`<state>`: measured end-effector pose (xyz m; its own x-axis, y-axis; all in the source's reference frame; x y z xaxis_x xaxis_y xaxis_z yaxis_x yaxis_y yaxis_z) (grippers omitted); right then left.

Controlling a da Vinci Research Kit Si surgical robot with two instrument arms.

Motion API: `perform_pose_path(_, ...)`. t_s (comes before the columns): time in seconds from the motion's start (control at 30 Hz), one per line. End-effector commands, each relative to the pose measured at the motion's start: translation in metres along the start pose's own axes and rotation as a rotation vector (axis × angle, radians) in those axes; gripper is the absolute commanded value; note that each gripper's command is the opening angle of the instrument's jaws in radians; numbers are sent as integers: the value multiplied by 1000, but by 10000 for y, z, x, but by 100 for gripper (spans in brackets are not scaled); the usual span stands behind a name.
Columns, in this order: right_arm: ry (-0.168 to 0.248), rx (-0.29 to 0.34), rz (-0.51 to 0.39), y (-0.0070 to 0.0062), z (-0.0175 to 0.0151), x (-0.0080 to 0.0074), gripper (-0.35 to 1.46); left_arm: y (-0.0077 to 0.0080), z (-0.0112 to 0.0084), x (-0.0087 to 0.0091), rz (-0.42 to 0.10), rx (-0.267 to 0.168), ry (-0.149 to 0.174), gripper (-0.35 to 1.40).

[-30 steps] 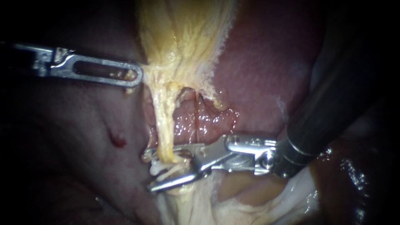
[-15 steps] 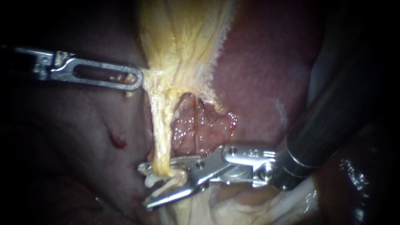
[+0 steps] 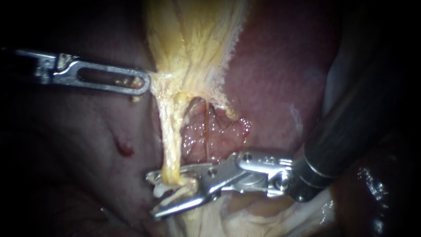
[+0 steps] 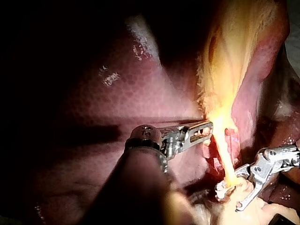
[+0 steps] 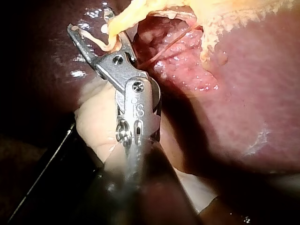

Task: Clipping second clip left tube

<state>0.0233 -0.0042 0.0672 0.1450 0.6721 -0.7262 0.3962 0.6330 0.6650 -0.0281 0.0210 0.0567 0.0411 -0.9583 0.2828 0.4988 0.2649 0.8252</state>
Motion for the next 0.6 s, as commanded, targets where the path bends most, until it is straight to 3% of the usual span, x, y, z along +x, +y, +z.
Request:
perform_pose_path(0.03,3,0,5,0,0,0,38,0,0,0,0,0,0,-35)
perform_pose_path(0.33,6,-12,12,1,-4,0,23,0,0,0,0,0,0,-35)
perform_pose_path(0.6,7,-26,18,3,-14,2,-19,0,0,0,0,0,0,-35)
